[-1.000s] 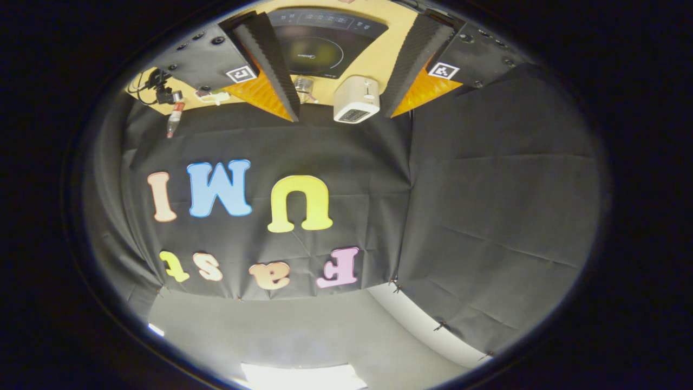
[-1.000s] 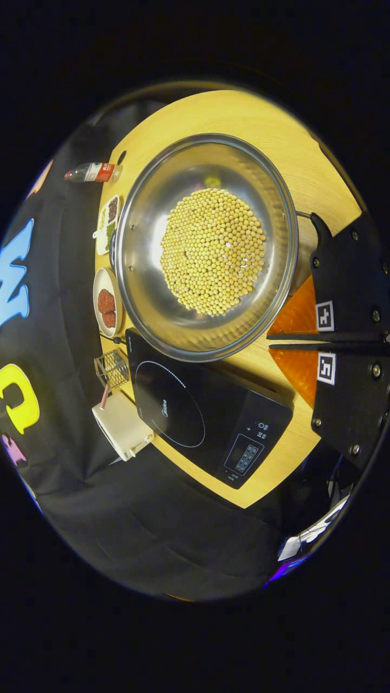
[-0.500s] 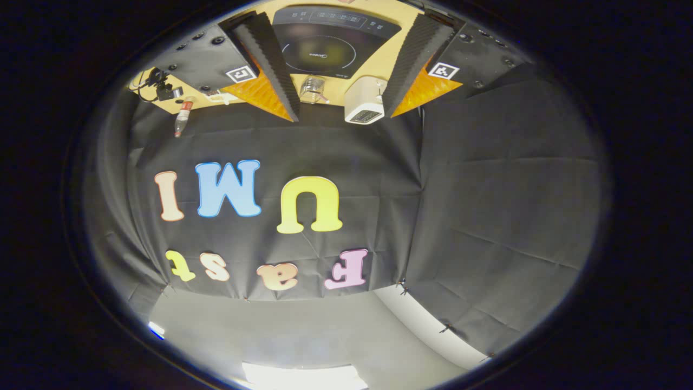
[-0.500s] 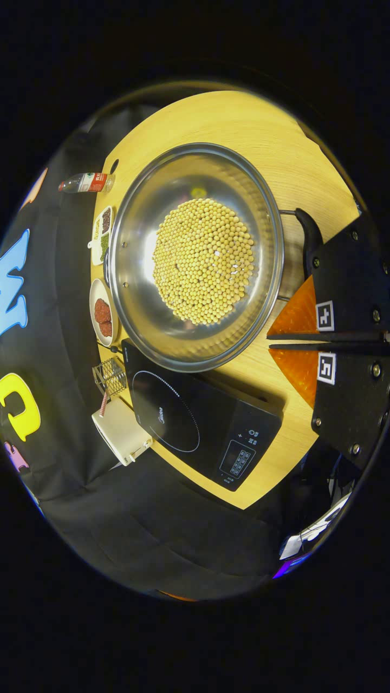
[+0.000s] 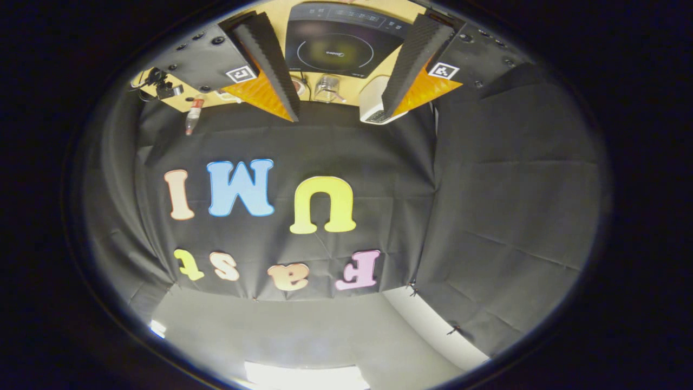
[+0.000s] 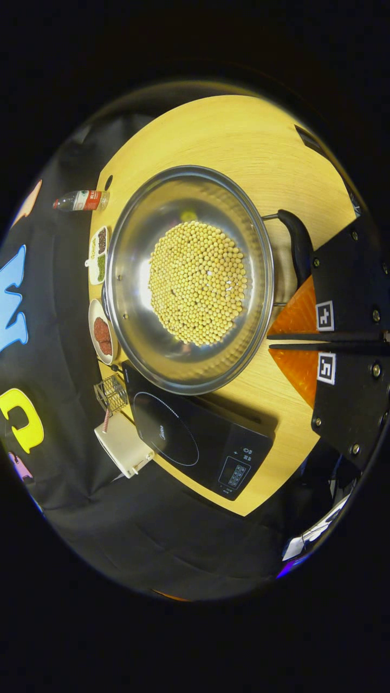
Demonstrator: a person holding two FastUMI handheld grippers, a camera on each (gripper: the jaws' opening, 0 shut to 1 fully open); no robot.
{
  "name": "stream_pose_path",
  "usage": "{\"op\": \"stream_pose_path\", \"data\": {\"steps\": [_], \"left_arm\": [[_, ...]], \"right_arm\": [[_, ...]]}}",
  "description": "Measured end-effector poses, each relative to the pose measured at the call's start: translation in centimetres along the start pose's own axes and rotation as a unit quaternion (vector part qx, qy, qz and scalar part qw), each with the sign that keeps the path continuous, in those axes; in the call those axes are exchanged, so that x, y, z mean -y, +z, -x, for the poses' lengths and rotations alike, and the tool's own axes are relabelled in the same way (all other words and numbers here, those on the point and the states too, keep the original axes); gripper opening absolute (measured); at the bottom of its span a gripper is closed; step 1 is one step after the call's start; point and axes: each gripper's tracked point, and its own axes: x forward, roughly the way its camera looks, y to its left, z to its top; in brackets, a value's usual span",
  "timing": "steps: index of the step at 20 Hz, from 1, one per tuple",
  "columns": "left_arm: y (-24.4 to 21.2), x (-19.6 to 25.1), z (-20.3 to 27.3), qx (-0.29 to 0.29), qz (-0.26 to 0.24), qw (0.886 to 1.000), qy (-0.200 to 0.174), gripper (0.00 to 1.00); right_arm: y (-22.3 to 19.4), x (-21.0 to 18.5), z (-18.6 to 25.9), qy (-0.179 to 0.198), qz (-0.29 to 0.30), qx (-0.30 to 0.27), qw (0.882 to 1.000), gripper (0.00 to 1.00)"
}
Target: First push the handle of the pot to place it horizontally, then grasp the pot with both hands and set it on the induction cooktop.
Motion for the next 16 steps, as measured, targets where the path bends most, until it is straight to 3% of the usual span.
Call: {"op": "stream_pose_path", "data": {"steps": [9,10,11,12,13,15,16], "left_arm": [[-0.5,3.4,-0.9,-0.004,0.009,1.000,-0.015,0.99],[-0.6,3.9,-0.9,-0.006,0.010,1.000,-0.016,0.94],[-0.6,4.2,-1.0,-0.006,0.011,1.000,-0.017,0.99],[-0.6,4.5,-1.0,-0.007,0.011,1.000,-0.018,0.94],[-0.6,4.8,-1.1,-0.007,0.011,1.000,-0.019,0.99],[-0.7,5.3,-1.3,-0.007,0.010,1.000,-0.019,0.94],[-0.7,5.6,-1.4,-0.007,0.011,1.000,-0.020,0.99]], "right_arm": [[0.5,3.3,0.9,-0.020,-0.003,0.000,1.000,0.00],[0.5,3.6,1.1,-0.021,-0.004,0.001,1.000,0.00],[0.6,4.0,1.1,-0.021,-0.005,-0.001,1.000,0.00],[0.5,4.3,1.2,-0.021,-0.005,-0.002,1.000,0.00],[0.6,4.6,1.3,-0.023,-0.005,-0.003,1.000,0.00],[0.5,5.2,1.4,-0.027,0.000,-0.005,1.000,0.01],[0.5,5.5,1.5,-0.030,0.003,-0.007,1.000,0.00]]}}
